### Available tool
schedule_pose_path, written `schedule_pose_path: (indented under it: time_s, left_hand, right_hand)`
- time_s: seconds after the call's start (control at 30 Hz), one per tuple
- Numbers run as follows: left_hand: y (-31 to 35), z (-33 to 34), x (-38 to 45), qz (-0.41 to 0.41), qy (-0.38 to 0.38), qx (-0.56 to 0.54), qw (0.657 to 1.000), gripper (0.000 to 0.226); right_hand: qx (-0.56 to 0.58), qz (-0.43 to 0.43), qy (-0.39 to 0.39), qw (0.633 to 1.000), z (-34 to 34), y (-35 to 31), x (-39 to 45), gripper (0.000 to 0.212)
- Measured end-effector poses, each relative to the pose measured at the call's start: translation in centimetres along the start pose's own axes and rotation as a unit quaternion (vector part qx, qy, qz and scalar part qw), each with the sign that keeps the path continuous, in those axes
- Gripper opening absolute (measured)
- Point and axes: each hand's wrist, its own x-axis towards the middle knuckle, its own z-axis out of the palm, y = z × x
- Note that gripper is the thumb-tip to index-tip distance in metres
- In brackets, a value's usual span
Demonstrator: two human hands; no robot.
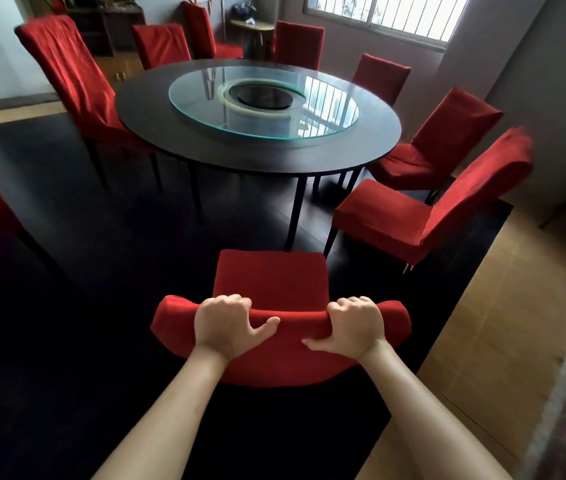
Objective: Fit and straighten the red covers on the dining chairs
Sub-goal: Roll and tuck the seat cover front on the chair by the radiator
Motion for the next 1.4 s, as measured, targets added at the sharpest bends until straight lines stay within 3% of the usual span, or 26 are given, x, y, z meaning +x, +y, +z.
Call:
schedule_pose_path:
  time_s: [0.9,1.23,1.4]
  left_hand:
    - [-6.0,8.8,20.4,0.001,-0.039,0.004,0.999,0.068]
    - [-5.0,10.4,23.3,-0.014,-0.087,0.027,0.996,0.074]
    - [-4.8,10.2,23.3,-0.009,-0.067,0.029,0.997,0.066]
  right_hand:
    - [-0.013,0.035,-0.024,0.999,7.7,6.6,19.4,0.069]
    - [-0.013,0.032,-0.016,0.999,9.3,9.5,21.7,0.069]
    - [-0.011,0.020,-0.022,0.999,9.0,9.6,21.7,0.068]
